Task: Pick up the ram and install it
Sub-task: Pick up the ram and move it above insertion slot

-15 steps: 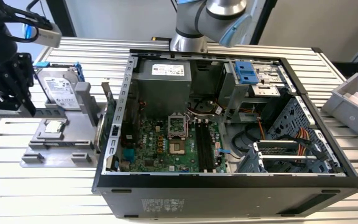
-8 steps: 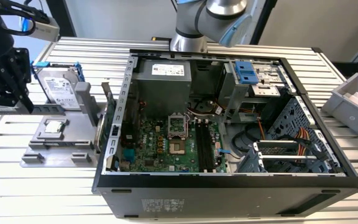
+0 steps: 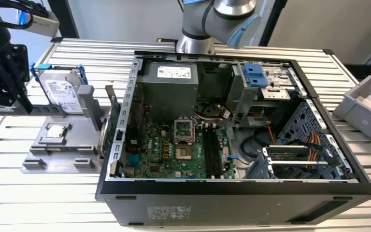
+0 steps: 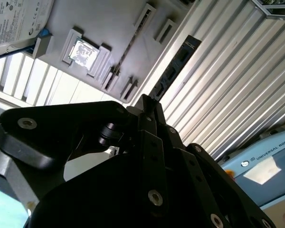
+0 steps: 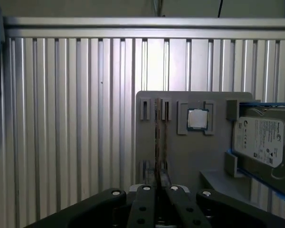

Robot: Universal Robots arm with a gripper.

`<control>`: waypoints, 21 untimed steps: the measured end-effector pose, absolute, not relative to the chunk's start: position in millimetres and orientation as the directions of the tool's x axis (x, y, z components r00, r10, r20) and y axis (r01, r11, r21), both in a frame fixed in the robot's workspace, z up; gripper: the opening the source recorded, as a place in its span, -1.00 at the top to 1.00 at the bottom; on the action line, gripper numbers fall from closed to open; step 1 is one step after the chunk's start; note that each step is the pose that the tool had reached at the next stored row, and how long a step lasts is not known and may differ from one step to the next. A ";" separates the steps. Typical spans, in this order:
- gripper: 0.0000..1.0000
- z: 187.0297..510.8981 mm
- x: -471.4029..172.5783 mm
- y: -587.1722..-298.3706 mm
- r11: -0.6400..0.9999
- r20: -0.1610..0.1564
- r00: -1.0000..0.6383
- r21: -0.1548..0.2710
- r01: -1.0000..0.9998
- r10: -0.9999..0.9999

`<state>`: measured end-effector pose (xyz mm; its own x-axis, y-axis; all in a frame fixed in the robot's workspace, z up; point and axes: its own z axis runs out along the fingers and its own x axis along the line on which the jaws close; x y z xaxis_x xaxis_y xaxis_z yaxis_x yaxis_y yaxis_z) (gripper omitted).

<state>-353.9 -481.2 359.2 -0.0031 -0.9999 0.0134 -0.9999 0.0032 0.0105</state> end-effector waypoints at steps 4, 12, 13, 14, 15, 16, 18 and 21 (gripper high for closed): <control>1.00 363.8 -353.9 -481.2 0.003 0.014 -0.003 0.011 -1.000 -1.000; 1.00 366.5 -353.9 -481.2 0.003 0.014 -0.003 0.011 -1.000 -1.000; 1.00 366.5 -353.8 -481.2 0.003 0.014 -0.003 0.011 -1.000 -1.000; 1.00 366.6 -353.3 -481.2 0.003 0.014 -0.003 0.011 -1.000 -1.000; 1.00 366.7 -352.5 -481.2 0.003 0.014 -0.003 0.011 -1.000 -1.000; 1.00 366.6 -351.3 -481.3 0.003 0.014 -0.003 0.011 -1.000 -1.000; 1.00 366.6 -347.9 -481.2 0.003 0.014 -0.003 0.011 -1.000 -1.000; 1.00 366.5 -342.7 -481.2 0.003 0.014 -0.003 0.011 -1.000 -1.000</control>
